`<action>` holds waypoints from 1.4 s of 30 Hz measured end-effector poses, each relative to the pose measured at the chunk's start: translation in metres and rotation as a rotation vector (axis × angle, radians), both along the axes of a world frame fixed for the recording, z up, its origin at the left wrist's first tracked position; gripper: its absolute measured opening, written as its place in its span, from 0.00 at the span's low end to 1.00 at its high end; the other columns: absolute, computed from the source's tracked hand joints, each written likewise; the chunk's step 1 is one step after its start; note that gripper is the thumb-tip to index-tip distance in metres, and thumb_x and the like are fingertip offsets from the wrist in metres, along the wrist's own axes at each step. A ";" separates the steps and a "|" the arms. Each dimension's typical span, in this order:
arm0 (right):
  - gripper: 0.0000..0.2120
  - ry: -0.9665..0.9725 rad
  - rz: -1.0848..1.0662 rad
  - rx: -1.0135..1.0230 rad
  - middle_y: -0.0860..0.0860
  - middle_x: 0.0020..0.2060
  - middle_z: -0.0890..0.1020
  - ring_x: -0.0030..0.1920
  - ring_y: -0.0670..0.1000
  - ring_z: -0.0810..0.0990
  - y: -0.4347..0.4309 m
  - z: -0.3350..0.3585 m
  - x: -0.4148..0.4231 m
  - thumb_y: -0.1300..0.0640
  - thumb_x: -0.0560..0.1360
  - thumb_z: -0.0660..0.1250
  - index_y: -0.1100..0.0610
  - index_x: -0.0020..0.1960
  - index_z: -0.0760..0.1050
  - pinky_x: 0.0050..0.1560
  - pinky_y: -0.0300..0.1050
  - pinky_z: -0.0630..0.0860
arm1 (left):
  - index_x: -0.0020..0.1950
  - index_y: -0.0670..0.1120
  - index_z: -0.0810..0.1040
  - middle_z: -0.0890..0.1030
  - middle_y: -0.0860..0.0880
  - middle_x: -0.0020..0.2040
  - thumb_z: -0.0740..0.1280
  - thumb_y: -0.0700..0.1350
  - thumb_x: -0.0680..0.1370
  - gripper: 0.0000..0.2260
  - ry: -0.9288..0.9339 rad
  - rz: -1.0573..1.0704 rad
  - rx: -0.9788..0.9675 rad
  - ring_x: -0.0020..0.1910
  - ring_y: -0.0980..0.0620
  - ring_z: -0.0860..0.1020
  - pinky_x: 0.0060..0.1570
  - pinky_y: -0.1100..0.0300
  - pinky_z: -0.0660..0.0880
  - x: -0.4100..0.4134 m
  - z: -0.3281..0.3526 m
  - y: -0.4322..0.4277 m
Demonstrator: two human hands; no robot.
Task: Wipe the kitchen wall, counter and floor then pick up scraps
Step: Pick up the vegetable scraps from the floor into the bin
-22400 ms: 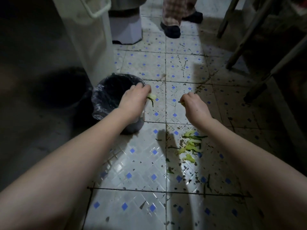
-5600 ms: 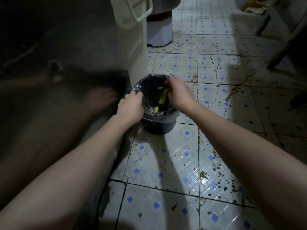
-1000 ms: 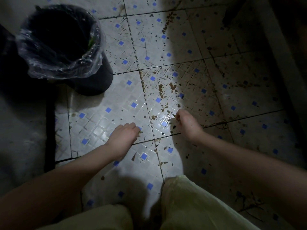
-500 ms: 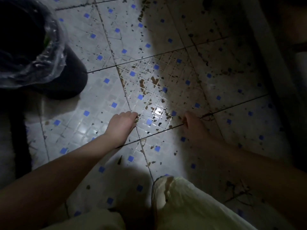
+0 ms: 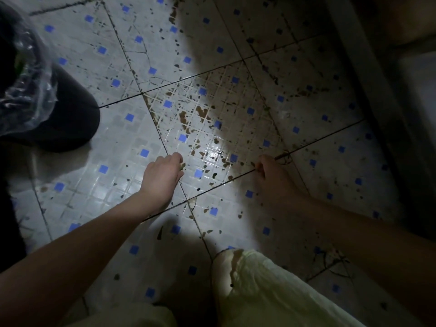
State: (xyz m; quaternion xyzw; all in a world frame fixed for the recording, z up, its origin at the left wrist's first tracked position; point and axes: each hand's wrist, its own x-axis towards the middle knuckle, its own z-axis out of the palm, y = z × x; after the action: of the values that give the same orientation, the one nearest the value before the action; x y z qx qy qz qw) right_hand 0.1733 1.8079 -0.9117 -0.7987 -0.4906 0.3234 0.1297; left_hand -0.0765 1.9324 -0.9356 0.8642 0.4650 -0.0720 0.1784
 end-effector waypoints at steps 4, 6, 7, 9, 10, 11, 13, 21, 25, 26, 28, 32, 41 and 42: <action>0.06 0.010 0.002 0.001 0.50 0.35 0.66 0.34 0.48 0.63 -0.004 0.004 0.009 0.68 0.72 0.59 0.59 0.42 0.66 0.34 0.46 0.60 | 0.55 0.44 0.74 0.79 0.43 0.50 0.65 0.46 0.79 0.08 -0.001 0.020 -0.014 0.48 0.42 0.74 0.41 0.54 0.67 0.000 -0.002 0.001; 0.06 0.006 0.016 -0.001 0.50 0.35 0.66 0.34 0.48 0.63 -0.006 0.006 0.009 0.68 0.71 0.60 0.59 0.42 0.65 0.34 0.46 0.60 | 0.54 0.44 0.74 0.79 0.43 0.50 0.65 0.47 0.79 0.08 0.004 0.031 -0.020 0.48 0.43 0.74 0.42 0.53 0.68 0.001 -0.002 0.002; 0.07 0.007 0.021 -0.006 0.50 0.35 0.66 0.34 0.48 0.63 -0.007 0.006 0.008 0.69 0.71 0.60 0.59 0.42 0.65 0.34 0.46 0.60 | 0.54 0.44 0.74 0.79 0.44 0.50 0.65 0.47 0.79 0.07 0.008 0.033 -0.021 0.48 0.43 0.74 0.43 0.53 0.68 0.002 -0.002 0.002; 0.08 0.012 0.024 -0.011 0.49 0.35 0.66 0.34 0.47 0.63 -0.006 0.006 0.006 0.70 0.71 0.59 0.58 0.42 0.65 0.34 0.45 0.60 | 0.54 0.44 0.74 0.79 0.43 0.50 0.64 0.46 0.80 0.07 0.021 0.037 -0.028 0.48 0.43 0.74 0.43 0.52 0.69 0.003 -0.001 0.001; 0.09 0.012 0.029 -0.009 0.49 0.34 0.66 0.34 0.47 0.63 -0.006 0.006 0.005 0.70 0.71 0.59 0.57 0.41 0.65 0.34 0.45 0.60 | 0.54 0.44 0.74 0.78 0.43 0.50 0.63 0.46 0.80 0.07 0.029 0.043 -0.032 0.48 0.43 0.74 0.43 0.52 0.70 0.004 -0.001 0.001; 0.09 0.010 0.037 -0.005 0.48 0.34 0.66 0.33 0.46 0.63 -0.006 0.006 0.004 0.70 0.71 0.58 0.57 0.41 0.65 0.34 0.45 0.60 | 0.53 0.43 0.74 0.78 0.43 0.50 0.63 0.45 0.80 0.07 0.038 0.046 -0.031 0.48 0.43 0.74 0.44 0.52 0.70 0.004 -0.001 0.001; 0.07 0.005 0.044 0.007 0.51 0.35 0.69 0.35 0.48 0.66 -0.006 0.006 0.002 0.69 0.73 0.57 0.58 0.42 0.66 0.34 0.46 0.62 | 0.54 0.43 0.74 0.78 0.43 0.50 0.62 0.45 0.81 0.07 0.050 0.039 -0.023 0.48 0.43 0.74 0.44 0.53 0.69 0.005 -0.001 0.001; 0.04 0.010 0.054 0.003 0.50 0.34 0.68 0.33 0.47 0.64 -0.004 0.006 0.004 0.66 0.75 0.58 0.60 0.42 0.67 0.32 0.44 0.60 | 0.53 0.43 0.73 0.77 0.44 0.50 0.62 0.37 0.79 0.05 0.130 -0.018 0.016 0.48 0.45 0.74 0.45 0.54 0.70 0.002 0.002 0.002; 0.07 -0.020 0.087 -0.012 0.51 0.37 0.69 0.36 0.49 0.67 -0.001 0.003 0.005 0.70 0.72 0.58 0.59 0.43 0.67 0.35 0.46 0.63 | 0.57 0.42 0.72 0.77 0.42 0.51 0.60 0.40 0.81 0.06 0.098 0.015 0.033 0.49 0.43 0.75 0.45 0.53 0.69 -0.007 0.002 0.001; 0.08 -0.027 0.094 -0.016 0.51 0.38 0.69 0.37 0.50 0.68 -0.001 0.001 0.004 0.71 0.72 0.58 0.59 0.43 0.67 0.35 0.47 0.65 | 0.58 0.42 0.72 0.77 0.42 0.52 0.59 0.42 0.81 0.07 0.091 0.024 0.024 0.50 0.42 0.74 0.46 0.52 0.69 -0.008 0.002 0.001; 0.08 -0.039 0.100 -0.032 0.51 0.38 0.70 0.38 0.52 0.70 0.002 -0.002 0.002 0.70 0.73 0.59 0.58 0.44 0.67 0.37 0.52 0.70 | 0.57 0.42 0.73 0.77 0.42 0.52 0.59 0.44 0.82 0.08 0.098 0.038 0.001 0.50 0.42 0.74 0.46 0.52 0.69 -0.007 0.004 0.003; 0.10 -0.040 0.114 -0.020 0.52 0.39 0.70 0.39 0.53 0.70 0.008 -0.002 -0.005 0.71 0.70 0.59 0.57 0.43 0.66 0.39 0.54 0.70 | 0.55 0.41 0.73 0.76 0.42 0.51 0.62 0.36 0.78 0.07 0.190 -0.010 0.021 0.50 0.43 0.75 0.45 0.53 0.70 -0.002 0.009 0.006; 0.14 -0.043 0.136 -0.013 0.57 0.42 0.72 0.42 0.59 0.72 0.015 0.003 -0.012 0.77 0.67 0.57 0.60 0.45 0.67 0.41 0.55 0.70 | 0.52 0.40 0.71 0.73 0.41 0.51 0.64 0.28 0.72 0.13 -0.065 -0.003 -0.111 0.48 0.45 0.71 0.46 0.52 0.71 -0.006 0.009 0.002; 0.14 -0.041 0.132 -0.012 0.56 0.42 0.72 0.42 0.58 0.72 0.015 0.002 -0.012 0.77 0.67 0.57 0.60 0.45 0.67 0.41 0.55 0.70 | 0.51 0.39 0.71 0.73 0.41 0.49 0.62 0.27 0.72 0.11 -0.135 0.026 -0.155 0.46 0.46 0.71 0.44 0.52 0.71 -0.006 0.012 0.002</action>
State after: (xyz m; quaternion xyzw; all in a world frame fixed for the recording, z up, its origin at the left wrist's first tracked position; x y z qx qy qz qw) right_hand 0.1613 1.8232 -0.9094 -0.7717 -0.5429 0.3179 0.0932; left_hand -0.0821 1.9341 -0.9239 0.8446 0.4562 -0.0470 0.2763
